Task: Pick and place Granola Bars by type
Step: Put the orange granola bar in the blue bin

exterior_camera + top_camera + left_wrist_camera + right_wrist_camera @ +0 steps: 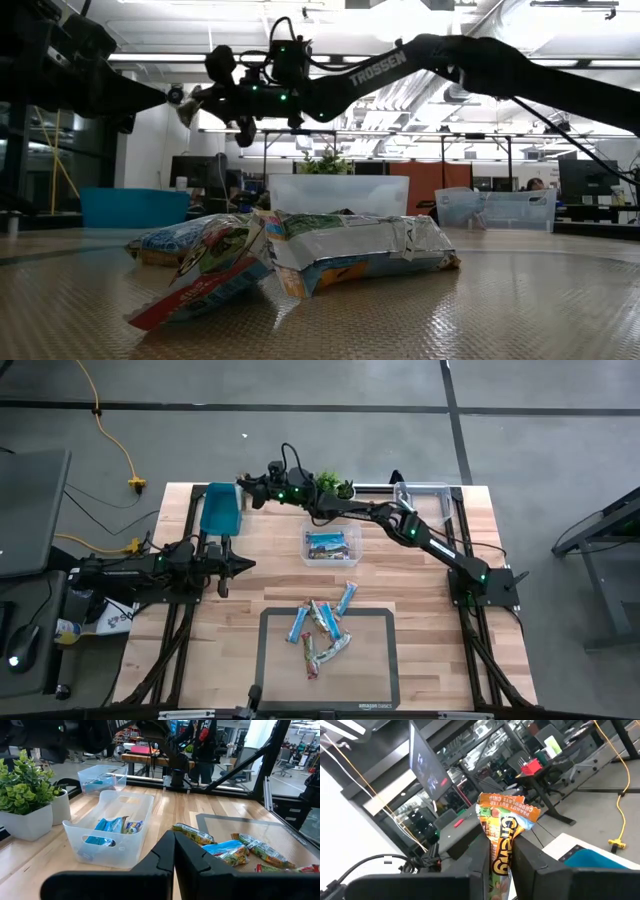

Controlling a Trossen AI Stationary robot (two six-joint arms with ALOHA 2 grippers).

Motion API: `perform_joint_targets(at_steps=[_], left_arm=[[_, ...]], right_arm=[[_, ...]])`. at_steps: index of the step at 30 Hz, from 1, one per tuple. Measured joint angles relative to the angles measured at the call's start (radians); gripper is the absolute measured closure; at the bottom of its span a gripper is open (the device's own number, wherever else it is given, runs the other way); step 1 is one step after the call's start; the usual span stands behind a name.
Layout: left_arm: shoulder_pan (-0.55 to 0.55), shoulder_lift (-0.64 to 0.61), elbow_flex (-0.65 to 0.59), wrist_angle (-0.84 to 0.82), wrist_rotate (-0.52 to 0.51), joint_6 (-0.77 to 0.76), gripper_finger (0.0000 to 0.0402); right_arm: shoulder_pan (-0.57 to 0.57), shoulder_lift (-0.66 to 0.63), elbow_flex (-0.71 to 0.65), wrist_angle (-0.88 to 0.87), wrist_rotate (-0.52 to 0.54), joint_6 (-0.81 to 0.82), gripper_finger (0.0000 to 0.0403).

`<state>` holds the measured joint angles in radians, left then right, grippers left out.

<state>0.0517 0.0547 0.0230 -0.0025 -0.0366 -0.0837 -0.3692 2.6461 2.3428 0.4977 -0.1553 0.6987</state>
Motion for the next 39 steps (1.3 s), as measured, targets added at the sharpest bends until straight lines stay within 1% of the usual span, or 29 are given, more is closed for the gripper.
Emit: perform_joint_targets(at_steps=[8,13,15,18,21,24,32,35,39], left_arm=[[0.000,0.000,0.000,0.000,0.000,0.000,0.0400],[0.000,0.000,0.000,0.000,0.000,0.000,0.0400],[0.000,0.000,0.000,0.000,0.000,0.000,0.0400],[0.000,0.000,0.000,0.000,0.000,0.000,0.0400],[0.000,0.000,0.000,0.000,0.000,0.000,0.0400],[0.000,0.000,0.000,0.000,0.000,0.000,0.0400],[0.000,0.000,0.000,0.000,0.000,0.000,0.0400],[0.000,0.000,0.000,0.000,0.000,0.000,0.0400],[0.000,0.000,0.000,0.000,0.000,0.000,0.0400]], right_arm=[[-0.001,0.000,0.000,0.075,-0.042,0.026,0.0364],[0.012,-0.011,0.010,0.097,-0.112,-0.017,0.0361],[0.017,-0.028,0.012,0.070,-0.158,-0.040,0.0361],[0.018,-0.080,0.008,-0.003,-0.233,-0.056,0.0360],[0.017,-0.136,0.008,-0.074,-0.280,-0.112,0.0360],[0.022,-0.194,0.009,-0.167,-0.289,-0.176,0.0360],[0.058,-0.344,0.009,-0.517,-0.308,-0.341,0.0360],[0.077,-0.379,0.008,-0.639,-0.306,-0.385,0.0360],[0.101,-0.409,0.009,-0.752,-0.301,-0.421,0.0360]])
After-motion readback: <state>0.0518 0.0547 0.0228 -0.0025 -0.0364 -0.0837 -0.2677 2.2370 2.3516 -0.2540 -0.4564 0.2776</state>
